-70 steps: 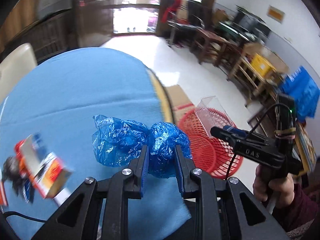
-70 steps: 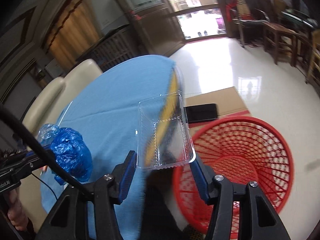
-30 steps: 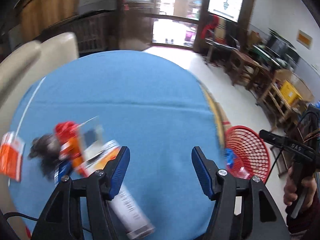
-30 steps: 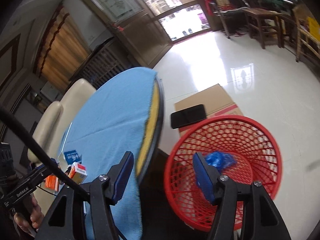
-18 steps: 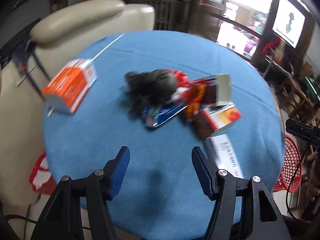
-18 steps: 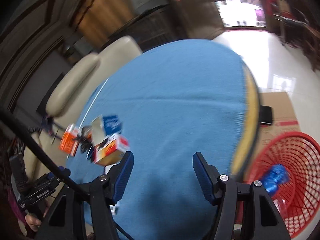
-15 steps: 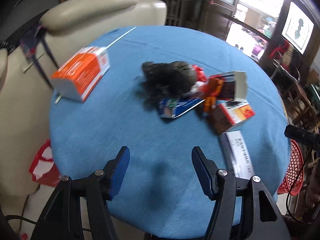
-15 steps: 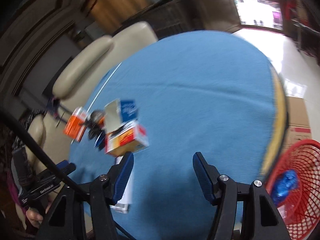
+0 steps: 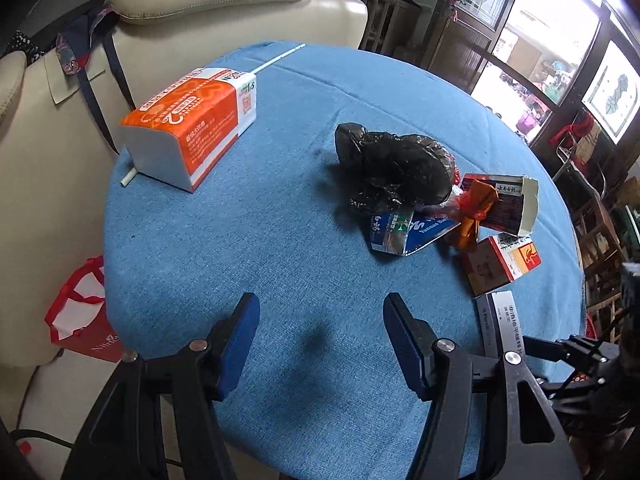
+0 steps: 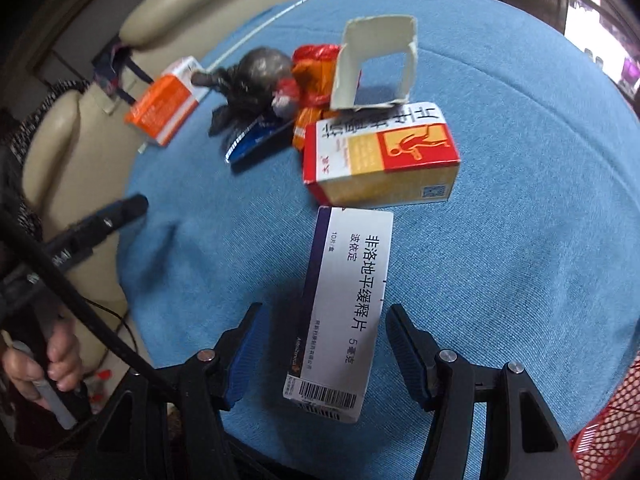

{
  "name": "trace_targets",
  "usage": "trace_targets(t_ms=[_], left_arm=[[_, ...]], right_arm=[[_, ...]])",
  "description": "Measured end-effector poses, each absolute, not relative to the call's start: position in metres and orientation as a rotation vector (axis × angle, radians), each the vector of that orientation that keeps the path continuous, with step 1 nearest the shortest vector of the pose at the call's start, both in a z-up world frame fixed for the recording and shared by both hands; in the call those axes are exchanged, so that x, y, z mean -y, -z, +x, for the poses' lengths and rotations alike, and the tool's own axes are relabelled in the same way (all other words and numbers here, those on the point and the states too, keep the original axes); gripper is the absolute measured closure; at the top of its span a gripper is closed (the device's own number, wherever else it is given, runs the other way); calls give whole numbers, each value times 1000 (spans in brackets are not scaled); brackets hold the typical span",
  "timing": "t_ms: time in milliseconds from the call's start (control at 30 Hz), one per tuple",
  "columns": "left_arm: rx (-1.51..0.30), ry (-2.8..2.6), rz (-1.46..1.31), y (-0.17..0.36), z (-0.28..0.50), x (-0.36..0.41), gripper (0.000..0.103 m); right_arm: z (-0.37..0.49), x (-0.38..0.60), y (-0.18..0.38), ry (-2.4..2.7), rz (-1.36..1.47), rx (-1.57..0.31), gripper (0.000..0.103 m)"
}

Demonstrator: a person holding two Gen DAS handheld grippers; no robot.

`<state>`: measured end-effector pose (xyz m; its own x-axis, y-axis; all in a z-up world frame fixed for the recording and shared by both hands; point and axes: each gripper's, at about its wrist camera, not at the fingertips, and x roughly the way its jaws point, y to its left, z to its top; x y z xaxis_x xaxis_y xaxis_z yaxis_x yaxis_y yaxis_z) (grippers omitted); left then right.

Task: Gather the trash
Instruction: 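Grasp the white medicine box with the right gripper while the left grasps the black bag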

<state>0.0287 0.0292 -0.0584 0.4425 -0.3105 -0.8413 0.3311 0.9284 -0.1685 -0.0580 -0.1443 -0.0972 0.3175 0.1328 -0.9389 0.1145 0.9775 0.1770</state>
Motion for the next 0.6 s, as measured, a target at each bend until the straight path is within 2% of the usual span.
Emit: trace_targets(t_ms=[133, 233, 500, 600], left_arm=[[-1044, 429, -13, 53, 36, -27, 38], [-1034, 459, -29, 45, 45, -20, 38], [-1074, 514, -220, 22, 106, 17, 38], [-1146, 517, -273, 27, 132, 39, 37]], right_arm=[[-53, 132, 104, 18, 167, -1247, 38], [-49, 126, 106, 40, 105, -1238, 53], [-58, 144, 100, 29, 151, -1197, 54], [-67, 161, 93, 36, 174, -1181, 54]])
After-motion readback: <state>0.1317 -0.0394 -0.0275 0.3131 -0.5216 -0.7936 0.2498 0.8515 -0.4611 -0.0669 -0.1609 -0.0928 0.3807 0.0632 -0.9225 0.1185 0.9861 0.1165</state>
